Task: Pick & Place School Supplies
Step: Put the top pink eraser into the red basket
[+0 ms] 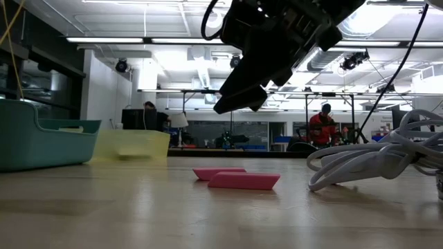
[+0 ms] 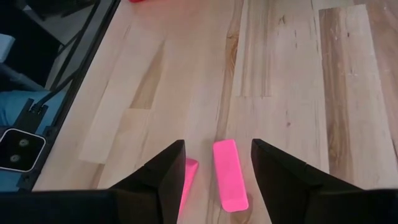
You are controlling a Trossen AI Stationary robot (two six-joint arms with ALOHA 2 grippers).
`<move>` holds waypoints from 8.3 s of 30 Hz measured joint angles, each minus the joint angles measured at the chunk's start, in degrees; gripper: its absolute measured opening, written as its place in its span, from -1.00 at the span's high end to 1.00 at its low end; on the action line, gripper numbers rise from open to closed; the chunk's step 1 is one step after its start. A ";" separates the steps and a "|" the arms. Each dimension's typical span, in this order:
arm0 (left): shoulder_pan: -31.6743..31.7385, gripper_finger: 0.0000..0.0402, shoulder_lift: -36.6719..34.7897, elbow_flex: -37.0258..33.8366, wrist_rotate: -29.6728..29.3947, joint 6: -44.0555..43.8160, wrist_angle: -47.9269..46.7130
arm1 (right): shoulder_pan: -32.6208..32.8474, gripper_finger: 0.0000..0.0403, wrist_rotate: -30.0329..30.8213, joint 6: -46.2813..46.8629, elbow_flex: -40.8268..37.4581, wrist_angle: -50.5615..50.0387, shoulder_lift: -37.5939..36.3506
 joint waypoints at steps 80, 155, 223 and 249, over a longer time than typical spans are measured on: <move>27.18 0.43 -0.72 -2.07 6.19 39.97 2.66 | 4.62 0.14 10.76 -11.26 0.00 -0.49 8.52; 27.16 0.43 2.97 -2.07 -24.60 111.76 22.53 | 3.58 0.65 -2.18 -2.97 0.35 15.13 -0.57; 31.34 0.83 3.32 -2.07 -13.86 127.10 40.67 | 3.21 0.65 -5.20 -1.30 0.39 22.47 -0.57; 27.54 0.85 2.73 -2.07 -15.38 99.03 29.74 | 0.70 0.01 -10.03 2.96 0.42 22.36 -0.57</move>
